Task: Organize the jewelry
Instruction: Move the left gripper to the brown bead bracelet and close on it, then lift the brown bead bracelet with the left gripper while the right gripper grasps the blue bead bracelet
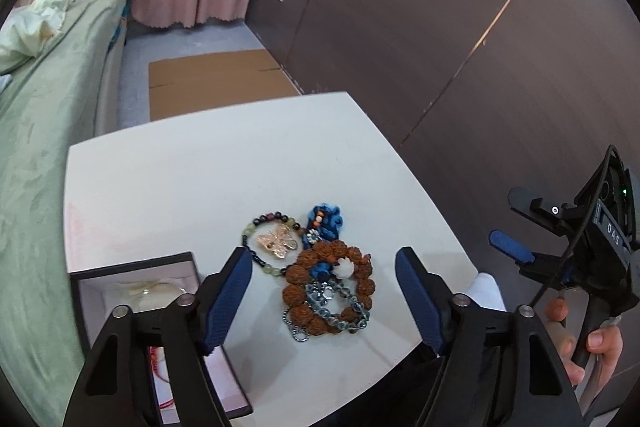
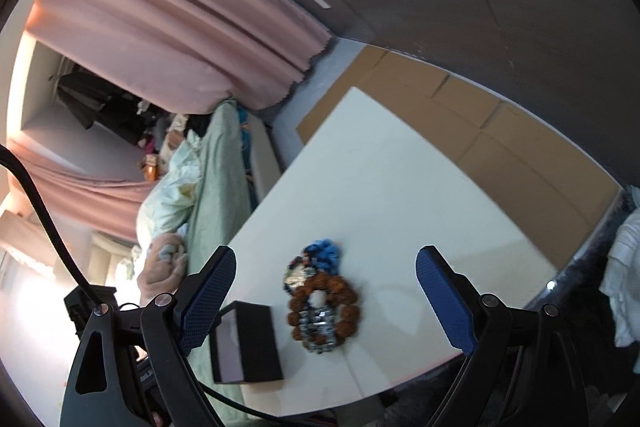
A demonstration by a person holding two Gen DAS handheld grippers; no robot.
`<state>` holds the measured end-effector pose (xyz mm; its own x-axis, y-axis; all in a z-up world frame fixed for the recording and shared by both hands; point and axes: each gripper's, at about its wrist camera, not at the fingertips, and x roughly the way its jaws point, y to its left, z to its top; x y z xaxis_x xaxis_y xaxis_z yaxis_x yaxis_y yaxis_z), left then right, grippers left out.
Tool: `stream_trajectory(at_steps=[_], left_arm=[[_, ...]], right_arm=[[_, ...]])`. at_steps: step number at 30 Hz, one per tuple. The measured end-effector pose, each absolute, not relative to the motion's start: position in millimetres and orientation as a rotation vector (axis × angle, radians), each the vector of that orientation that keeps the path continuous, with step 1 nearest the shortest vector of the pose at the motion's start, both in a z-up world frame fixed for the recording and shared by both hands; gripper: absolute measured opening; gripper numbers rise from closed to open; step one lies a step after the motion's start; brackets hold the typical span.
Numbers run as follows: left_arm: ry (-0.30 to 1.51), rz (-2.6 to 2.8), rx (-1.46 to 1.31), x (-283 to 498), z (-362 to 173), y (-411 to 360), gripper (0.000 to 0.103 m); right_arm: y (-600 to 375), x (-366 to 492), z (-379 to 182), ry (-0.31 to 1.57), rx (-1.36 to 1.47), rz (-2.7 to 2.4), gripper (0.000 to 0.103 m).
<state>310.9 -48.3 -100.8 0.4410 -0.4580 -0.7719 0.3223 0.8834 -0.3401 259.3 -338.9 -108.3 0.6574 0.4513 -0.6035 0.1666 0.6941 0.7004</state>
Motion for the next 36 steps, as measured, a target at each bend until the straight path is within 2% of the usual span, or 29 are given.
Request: stream_trajectory(at_steps=[3, 8, 20, 27, 28, 31, 36], left_arm=[[1.043, -0.479, -0.119, 315, -113, -57, 0.063], [1.118, -0.462, -0.057, 318, -137, -69, 0.042], [1.175, -0.416, -0.003, 326, -164, -81, 0.036], [1.182, -0.405, 0.004, 330, -173, -86, 0.036], [1.187, -0.408, -0.007, 331, -174, -86, 0.036], [1.192, -0.410, -0.051, 333, -172, -80, 0.022], [1.167, -0.432, -0.054, 329, -162, -78, 0.021]], right_arm=[[-343, 261, -114, 0.888, 0.808, 0.175, 0.093], [-344, 267, -123, 0.947, 0.790, 0.178, 0.093], [-340, 273, -143, 1.055, 0.780, 0.242, 0.093], [-339, 274, -144, 1.066, 0.780, 0.258, 0.092], [-337, 274, -145, 1.070, 0.780, 0.261, 0.091], [-332, 276, -146, 1.083, 0.777, 0.271, 0.089], [-324, 278, -146, 1.094, 0.760, 0.277, 0.086]])
